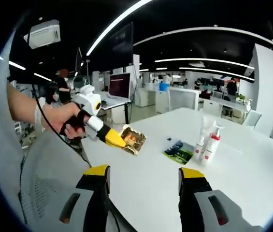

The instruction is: Arrange the skincare products in the storage area until every visible bottle or jar stands upright without overlapping.

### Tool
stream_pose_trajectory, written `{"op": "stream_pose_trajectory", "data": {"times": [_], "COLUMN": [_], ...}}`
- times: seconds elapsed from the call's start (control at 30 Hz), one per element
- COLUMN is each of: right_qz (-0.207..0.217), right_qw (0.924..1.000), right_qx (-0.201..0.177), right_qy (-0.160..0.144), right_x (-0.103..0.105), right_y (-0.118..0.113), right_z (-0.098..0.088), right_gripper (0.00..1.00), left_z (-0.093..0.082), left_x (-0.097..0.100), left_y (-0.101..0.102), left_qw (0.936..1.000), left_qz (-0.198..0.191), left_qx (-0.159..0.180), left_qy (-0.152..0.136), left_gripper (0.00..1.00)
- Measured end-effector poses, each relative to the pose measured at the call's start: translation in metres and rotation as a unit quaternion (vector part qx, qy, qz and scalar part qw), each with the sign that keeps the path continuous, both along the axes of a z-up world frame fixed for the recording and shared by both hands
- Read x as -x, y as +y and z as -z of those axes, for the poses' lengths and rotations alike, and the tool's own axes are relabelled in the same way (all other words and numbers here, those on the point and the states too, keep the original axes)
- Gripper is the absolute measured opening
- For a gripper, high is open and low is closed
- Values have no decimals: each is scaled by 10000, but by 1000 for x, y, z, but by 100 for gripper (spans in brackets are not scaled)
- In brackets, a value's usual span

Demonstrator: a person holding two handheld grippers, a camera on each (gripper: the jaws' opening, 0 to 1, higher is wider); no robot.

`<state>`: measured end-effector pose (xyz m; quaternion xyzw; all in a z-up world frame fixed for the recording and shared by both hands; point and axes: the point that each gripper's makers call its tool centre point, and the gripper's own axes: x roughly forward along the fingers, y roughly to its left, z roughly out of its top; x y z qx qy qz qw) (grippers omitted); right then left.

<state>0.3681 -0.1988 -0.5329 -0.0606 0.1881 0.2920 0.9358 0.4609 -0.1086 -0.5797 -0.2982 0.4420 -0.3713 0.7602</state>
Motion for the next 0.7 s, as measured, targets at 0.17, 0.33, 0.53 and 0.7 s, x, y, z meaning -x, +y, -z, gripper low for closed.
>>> {"op": "stream_pose_trajectory", "data": {"times": [0.17, 0.33, 0.53, 0.7], "right_qz": [-90, 63, 112, 246], "right_qw": [9998, 9998, 9996, 9991], "right_qx": [166, 196, 240, 289], "right_qy": [-55, 50, 87, 201], "right_x": [1, -2, -3, -5], "right_y": [2, -5, -5, -10], "right_z": [2, 6, 9, 14], "right_gripper": [56, 54, 57, 60], "left_z": [13, 28, 42, 52], "left_x": [-32, -67, -108, -134], "left_y": [1, 3, 9, 13], "left_qw": [9994, 9976, 9947, 9932], "left_qz": [81, 11, -3, 52], "left_qx": [-189, -230, -298, -476], "left_qy": [266, 656, 986, 1061], "left_gripper": [0, 0, 0, 0]}}
